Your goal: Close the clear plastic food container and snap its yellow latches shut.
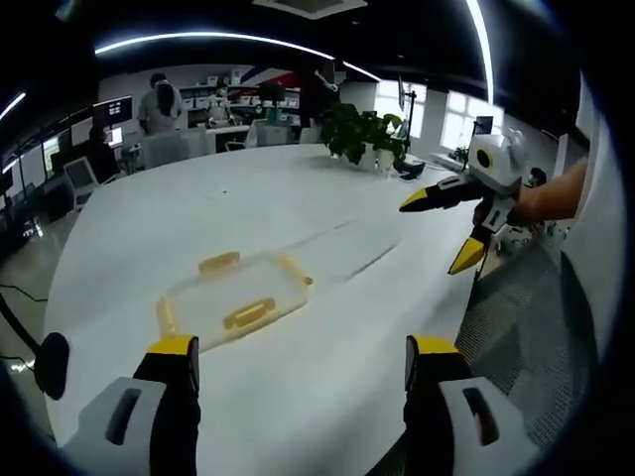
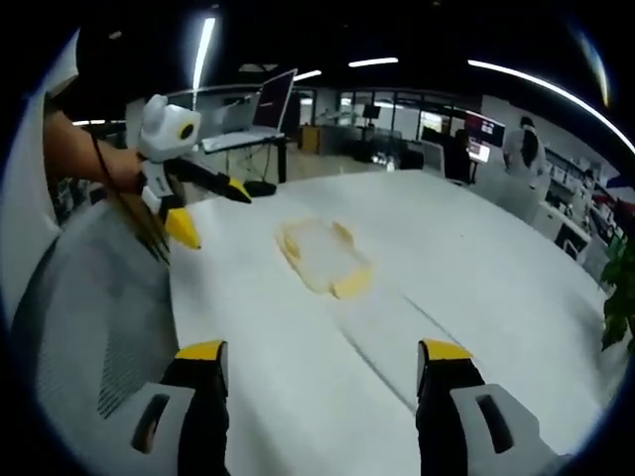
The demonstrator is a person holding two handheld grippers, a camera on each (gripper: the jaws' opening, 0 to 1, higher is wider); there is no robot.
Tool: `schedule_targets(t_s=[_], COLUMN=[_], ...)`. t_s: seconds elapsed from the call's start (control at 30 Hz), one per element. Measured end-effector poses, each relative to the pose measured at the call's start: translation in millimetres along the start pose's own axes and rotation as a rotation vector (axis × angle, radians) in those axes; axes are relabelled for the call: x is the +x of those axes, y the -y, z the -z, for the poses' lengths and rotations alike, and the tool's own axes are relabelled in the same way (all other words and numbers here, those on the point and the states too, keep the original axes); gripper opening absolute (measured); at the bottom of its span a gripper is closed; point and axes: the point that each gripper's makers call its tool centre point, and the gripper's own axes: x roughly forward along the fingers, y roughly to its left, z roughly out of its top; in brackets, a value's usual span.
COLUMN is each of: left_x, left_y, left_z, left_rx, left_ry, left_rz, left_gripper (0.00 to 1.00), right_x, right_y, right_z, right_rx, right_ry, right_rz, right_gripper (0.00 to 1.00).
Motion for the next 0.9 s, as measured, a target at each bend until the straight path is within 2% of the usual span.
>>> schedule_targets(t_s=[0.6, 0.9], left_x=[1, 10], left_y=[-32.5, -38.1], left_z=[9.0, 13.9], left_rx=[0.022, 0.051], left_ry=[-0.043, -0.074], left_rz=[-0.045, -0.031], left_gripper=[0.81, 0.79], right_x=[27, 43], right_y=[10, 9], right_z=[-16.5, -18.8], right_rx=[-0.034, -0.072], right_ry=[-0.018, -0.034], right_rz=[-0.041, -0.063], right_gripper=[0.69, 0.66])
